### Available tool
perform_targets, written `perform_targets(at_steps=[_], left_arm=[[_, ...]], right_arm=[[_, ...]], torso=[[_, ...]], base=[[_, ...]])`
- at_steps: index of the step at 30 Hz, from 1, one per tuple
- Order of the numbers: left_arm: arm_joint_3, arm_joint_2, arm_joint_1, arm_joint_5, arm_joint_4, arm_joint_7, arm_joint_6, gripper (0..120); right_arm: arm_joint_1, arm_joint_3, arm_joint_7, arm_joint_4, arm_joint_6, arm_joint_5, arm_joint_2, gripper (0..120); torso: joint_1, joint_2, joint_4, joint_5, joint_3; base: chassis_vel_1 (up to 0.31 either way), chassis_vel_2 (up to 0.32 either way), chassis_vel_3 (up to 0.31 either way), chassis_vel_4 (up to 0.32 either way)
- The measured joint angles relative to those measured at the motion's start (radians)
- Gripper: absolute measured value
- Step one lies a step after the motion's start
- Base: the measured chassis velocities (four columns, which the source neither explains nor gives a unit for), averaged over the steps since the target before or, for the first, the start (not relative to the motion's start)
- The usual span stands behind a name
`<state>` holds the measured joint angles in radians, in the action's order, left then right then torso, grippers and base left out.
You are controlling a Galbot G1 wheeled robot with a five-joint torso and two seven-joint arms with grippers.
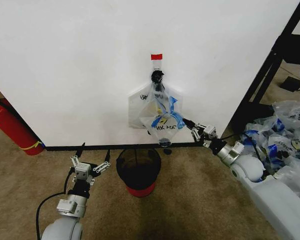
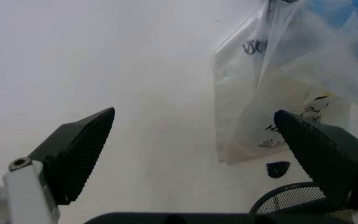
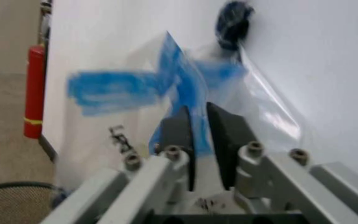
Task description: Pick up the garbage bag from the wall and place it over the trash bin.
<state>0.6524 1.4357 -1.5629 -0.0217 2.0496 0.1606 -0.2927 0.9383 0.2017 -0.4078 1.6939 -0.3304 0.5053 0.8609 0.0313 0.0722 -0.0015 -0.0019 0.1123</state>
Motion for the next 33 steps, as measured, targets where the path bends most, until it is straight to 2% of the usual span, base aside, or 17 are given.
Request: perform_targets(at_steps=[4, 6, 7, 11, 13, 15, 16, 19, 24, 29, 33], left_arm=[[0.000, 0.002, -0.001, 0.002, 0.000, 0.000, -0.001, 100], [0.000, 0.003, -0.001, 0.003, 0.000, 0.000, -0.002, 100], [0.001, 0.003, -0.001, 0.003, 0.000, 0.000, -0.002, 100], [0.001, 0.005, -0.002, 0.003, 0.000, 0.000, -0.005, 100], [0.001, 0.005, -0.002, 0.004, 0.000, 0.000, -0.006, 100], [0.003, 0.004, -0.002, 0.004, 0.000, 0.000, -0.006, 100], [0.003, 0.004, -0.002, 0.004, 0.000, 0.000, -0.006, 100], [0.005, 0.002, -0.001, 0.003, 0.000, 0.000, -0.007, 100], [0.007, -0.001, -0.003, 0.000, 0.000, -0.001, -0.008, 100], [0.010, -0.005, -0.004, -0.003, 0.001, -0.002, -0.009, 100], [0.009, -0.006, -0.003, -0.004, 0.002, -0.002, -0.009, 100]], right_arm=[[0.000, 0.000, 0.017, 0.018, -0.008, -0.096, 0.000, 31], [0.000, 0.000, 0.021, 0.018, -0.009, -0.113, 0.000, 33], [-0.002, 0.000, 0.033, 0.018, -0.009, -0.144, 0.000, 39], [-0.017, -0.009, 0.066, -0.002, -0.009, -0.244, 0.003, 55], [-0.022, -0.011, 0.076, -0.007, -0.009, -0.271, 0.005, 58], [-0.033, -0.019, 0.097, -0.014, -0.009, -0.335, 0.011, 68], [-0.034, -0.020, 0.098, -0.014, -0.009, -0.340, 0.011, 68], [-0.053, -0.046, 0.121, -0.018, -0.008, -0.373, 0.019, 85], [-0.059, -0.063, 0.126, -0.025, -0.005, -0.384, 0.023, 98], [-0.056, -0.064, 0.128, -0.027, 0.004, -0.394, 0.025, 100], [-0.047, -0.062, 0.142, -0.025, -0.001, -0.388, 0.029, 88]], torso=[[0.000, 0.000, 0.0000, 0.0000, 0.000], [0.000, 0.000, 0.0000, 0.0000, 0.000], [0.000, 0.000, -0.0001, 0.0000, 0.000], [0.000, 0.000, -0.0001, 0.0001, 0.000], [0.000, 0.000, -0.0001, 0.0000, 0.000], [0.000, 0.000, -0.0001, 0.0000, 0.000], [0.000, 0.000, -0.0001, 0.0001, 0.000], [0.000, 0.000, 0.0000, 0.0000, 0.000], [0.000, 0.000, 0.0000, 0.0000, 0.000], [0.000, 0.000, 0.0000, -0.0001, 0.000], [0.000, 0.000, -0.0001, 0.0000, 0.000]], base=[[0.000, 0.000, 0.000, 0.000], [0.000, 0.000, 0.000, 0.000], [0.000, 0.000, 0.000, 0.000], [0.000, 0.000, 0.000, 0.000], [0.000, 0.000, 0.000, 0.000], [0.000, 0.000, 0.000, 0.000], [0.000, 0.000, 0.000, 0.000], [0.000, 0.000, 0.000, 0.000], [0.000, 0.000, 0.000, 0.000], [0.000, 0.000, 0.000, 0.000], [0.000, 0.000, 0.000, 0.000]])
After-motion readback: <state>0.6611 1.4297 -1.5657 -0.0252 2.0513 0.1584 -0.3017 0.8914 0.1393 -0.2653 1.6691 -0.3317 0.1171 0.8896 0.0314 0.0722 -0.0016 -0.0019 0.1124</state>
